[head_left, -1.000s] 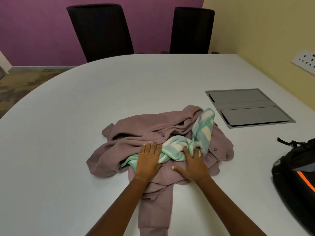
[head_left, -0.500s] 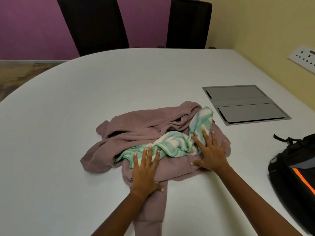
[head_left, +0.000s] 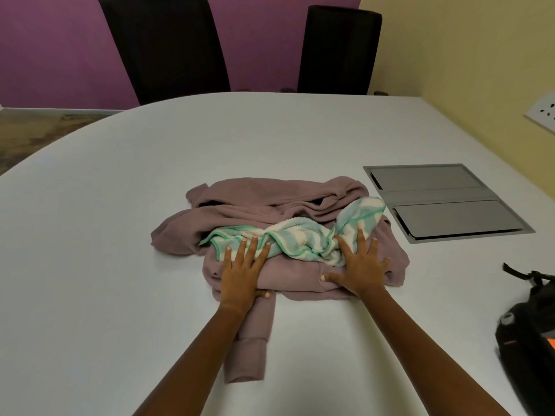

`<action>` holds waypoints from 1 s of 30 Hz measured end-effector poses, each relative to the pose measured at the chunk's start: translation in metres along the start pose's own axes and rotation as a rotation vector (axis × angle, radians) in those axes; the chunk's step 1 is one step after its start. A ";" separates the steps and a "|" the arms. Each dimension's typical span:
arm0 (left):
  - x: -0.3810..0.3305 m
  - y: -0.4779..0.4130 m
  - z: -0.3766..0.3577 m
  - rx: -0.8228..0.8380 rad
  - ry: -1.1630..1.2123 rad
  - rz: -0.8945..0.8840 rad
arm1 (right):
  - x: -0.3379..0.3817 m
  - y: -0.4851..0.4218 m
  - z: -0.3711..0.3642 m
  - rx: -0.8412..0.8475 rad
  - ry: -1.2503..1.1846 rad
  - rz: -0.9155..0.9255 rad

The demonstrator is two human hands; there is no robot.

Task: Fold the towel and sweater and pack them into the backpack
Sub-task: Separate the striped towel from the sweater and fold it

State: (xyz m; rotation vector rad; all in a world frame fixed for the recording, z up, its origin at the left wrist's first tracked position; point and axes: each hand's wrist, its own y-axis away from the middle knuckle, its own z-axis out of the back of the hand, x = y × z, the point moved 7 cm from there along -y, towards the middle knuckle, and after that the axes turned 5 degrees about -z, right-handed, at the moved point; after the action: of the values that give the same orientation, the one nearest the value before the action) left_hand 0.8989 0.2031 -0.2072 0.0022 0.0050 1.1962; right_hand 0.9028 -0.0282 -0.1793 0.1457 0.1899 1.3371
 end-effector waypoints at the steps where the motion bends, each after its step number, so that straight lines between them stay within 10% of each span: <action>1: 0.003 -0.007 0.000 -0.006 -0.003 -0.001 | 0.001 -0.007 0.000 0.000 -0.012 -0.002; 24: 0.031 -0.035 -0.007 -0.121 0.407 -0.052 | -0.004 -0.051 0.030 -0.246 -0.795 0.115; 30: 0.027 -0.010 0.044 -0.388 0.576 0.002 | -0.011 -0.003 0.073 -0.474 -1.054 0.220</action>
State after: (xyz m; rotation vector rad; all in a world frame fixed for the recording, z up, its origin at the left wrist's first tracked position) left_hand 0.9183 0.2251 -0.1635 -0.6821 0.2779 1.1491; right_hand 0.9189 -0.0395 -0.1079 0.4525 -1.0460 1.3246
